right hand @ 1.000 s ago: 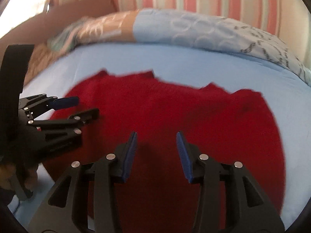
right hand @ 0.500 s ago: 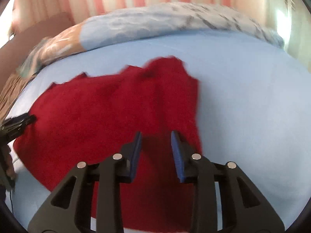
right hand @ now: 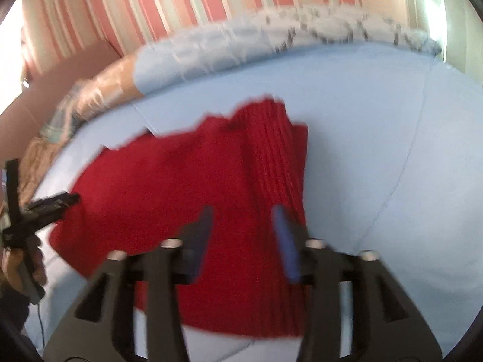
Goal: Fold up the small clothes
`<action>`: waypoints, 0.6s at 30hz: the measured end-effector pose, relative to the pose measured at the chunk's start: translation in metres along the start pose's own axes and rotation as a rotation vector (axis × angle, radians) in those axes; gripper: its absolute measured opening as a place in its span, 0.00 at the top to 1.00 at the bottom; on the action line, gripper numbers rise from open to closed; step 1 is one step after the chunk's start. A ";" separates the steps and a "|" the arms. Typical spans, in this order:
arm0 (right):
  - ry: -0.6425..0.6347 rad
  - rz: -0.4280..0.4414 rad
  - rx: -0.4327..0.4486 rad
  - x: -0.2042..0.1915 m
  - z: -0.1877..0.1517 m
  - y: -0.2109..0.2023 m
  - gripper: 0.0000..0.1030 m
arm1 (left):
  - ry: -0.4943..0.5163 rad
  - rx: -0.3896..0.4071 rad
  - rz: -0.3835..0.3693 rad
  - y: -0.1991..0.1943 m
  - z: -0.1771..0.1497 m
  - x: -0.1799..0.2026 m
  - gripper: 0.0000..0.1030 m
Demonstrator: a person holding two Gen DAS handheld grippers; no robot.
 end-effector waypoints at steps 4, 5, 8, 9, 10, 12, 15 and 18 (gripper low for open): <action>0.034 -0.005 0.015 0.004 -0.016 -0.034 0.28 | 0.001 -0.002 -0.036 -0.013 -0.011 0.030 0.36; 0.059 -0.026 -0.008 0.008 -0.028 -0.037 0.27 | 0.011 -0.001 -0.037 -0.015 -0.016 0.040 0.34; 0.138 -0.083 -0.044 0.018 -0.053 -0.039 0.25 | 0.033 -0.015 -0.029 -0.013 -0.027 0.059 0.32; 0.185 -0.068 -0.060 0.020 -0.059 -0.039 0.24 | 0.033 -0.032 -0.030 -0.010 -0.031 0.065 0.31; 0.233 -0.040 -0.078 0.022 -0.064 -0.037 0.23 | 0.032 -0.042 -0.031 -0.007 -0.035 0.068 0.31; 0.316 0.014 -0.123 0.021 -0.072 -0.030 0.23 | 0.033 -0.057 -0.034 -0.004 -0.039 0.075 0.31; 0.344 0.009 -0.153 0.019 -0.077 -0.018 0.23 | 0.051 -0.063 -0.040 -0.005 -0.041 0.085 0.26; 0.403 0.049 -0.161 0.019 -0.076 -0.012 0.24 | 0.060 -0.050 -0.039 -0.009 -0.039 0.088 0.24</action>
Point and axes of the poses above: each gripper's, at about its wrist camera, not at the fingertips, and y roughly the way its jaws point, x to its right, z to its top, the point moved 6 cm from there along y, roughly the way its jaws point, and after that the axes turned 15 degrees about -z, right-handed, at the moved point
